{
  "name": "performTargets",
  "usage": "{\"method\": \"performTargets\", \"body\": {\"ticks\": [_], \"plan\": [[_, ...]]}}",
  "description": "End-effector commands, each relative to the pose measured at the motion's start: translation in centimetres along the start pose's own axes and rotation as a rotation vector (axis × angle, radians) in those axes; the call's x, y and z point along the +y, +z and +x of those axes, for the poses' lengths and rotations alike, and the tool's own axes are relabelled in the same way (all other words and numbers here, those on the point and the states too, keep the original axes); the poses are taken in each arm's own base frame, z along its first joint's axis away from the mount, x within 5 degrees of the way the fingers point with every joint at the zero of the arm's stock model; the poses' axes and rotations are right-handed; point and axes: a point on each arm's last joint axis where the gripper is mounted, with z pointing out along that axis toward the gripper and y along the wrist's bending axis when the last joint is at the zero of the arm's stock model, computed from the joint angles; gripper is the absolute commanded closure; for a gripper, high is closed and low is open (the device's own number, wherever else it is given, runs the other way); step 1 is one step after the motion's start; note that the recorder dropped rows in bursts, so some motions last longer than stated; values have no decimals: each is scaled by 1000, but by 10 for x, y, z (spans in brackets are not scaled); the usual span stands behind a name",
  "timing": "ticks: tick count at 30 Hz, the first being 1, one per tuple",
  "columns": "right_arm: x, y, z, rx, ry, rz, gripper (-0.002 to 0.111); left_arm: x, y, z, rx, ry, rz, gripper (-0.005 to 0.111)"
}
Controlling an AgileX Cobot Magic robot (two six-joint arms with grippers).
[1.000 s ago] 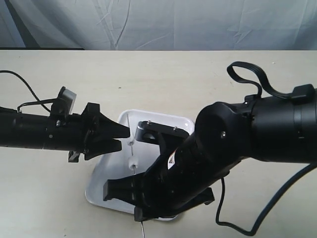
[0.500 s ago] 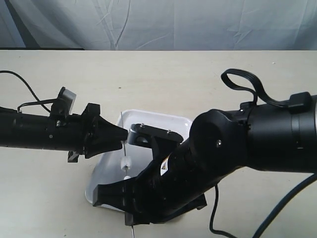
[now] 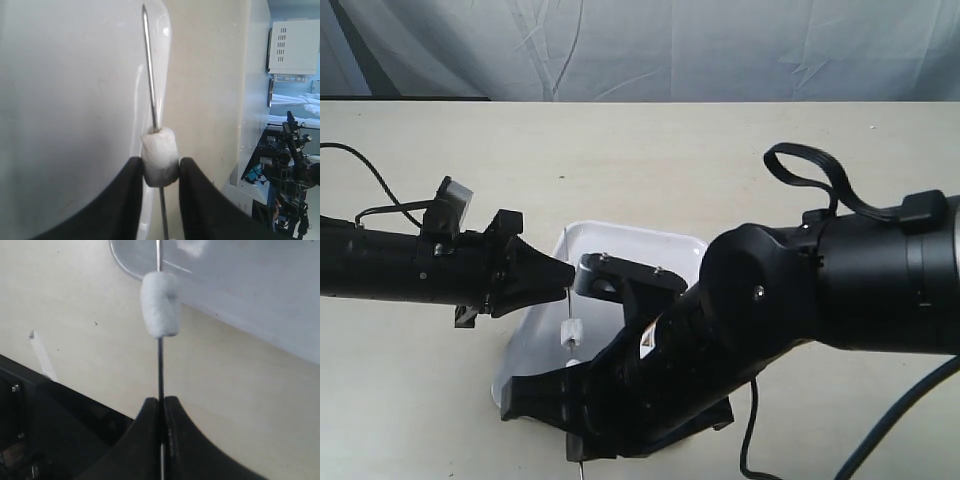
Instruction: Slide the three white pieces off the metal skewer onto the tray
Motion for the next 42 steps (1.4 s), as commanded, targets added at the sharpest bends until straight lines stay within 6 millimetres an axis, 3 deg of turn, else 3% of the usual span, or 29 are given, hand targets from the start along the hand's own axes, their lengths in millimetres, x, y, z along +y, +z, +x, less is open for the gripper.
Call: {"method": "performTargets", "body": {"ticks": [1, 12, 20, 23, 29, 34, 37, 42], "plan": [[1, -2, 2, 3, -3, -6, 109, 0, 1, -1, -2, -5, 5, 84], [-1, -4, 14, 125, 7, 20, 109, -4, 2, -13, -35, 32, -17, 85], [6, -10, 37, 228, 11, 53, 109, 3, 12, -39, -71, 4, -57, 85], [-4, -20, 44, 258, 3, 192, 109, 5, 16, -38, -41, -51, -18, 85], [-16, -40, 34, 93, -12, 339, 109, 3, 17, -35, -8, -84, 28, 68], [-12, -31, 28, 52, -2, 293, 109, -8, 23, -23, 84, -76, 102, 67], [-12, -23, 21, 2, -28, 277, 109, -16, 35, -6, 168, -68, 145, 67], [-19, -7, 18, 20, -40, 331, 109, -21, 37, 0, 212, -56, 175, 68]]}}
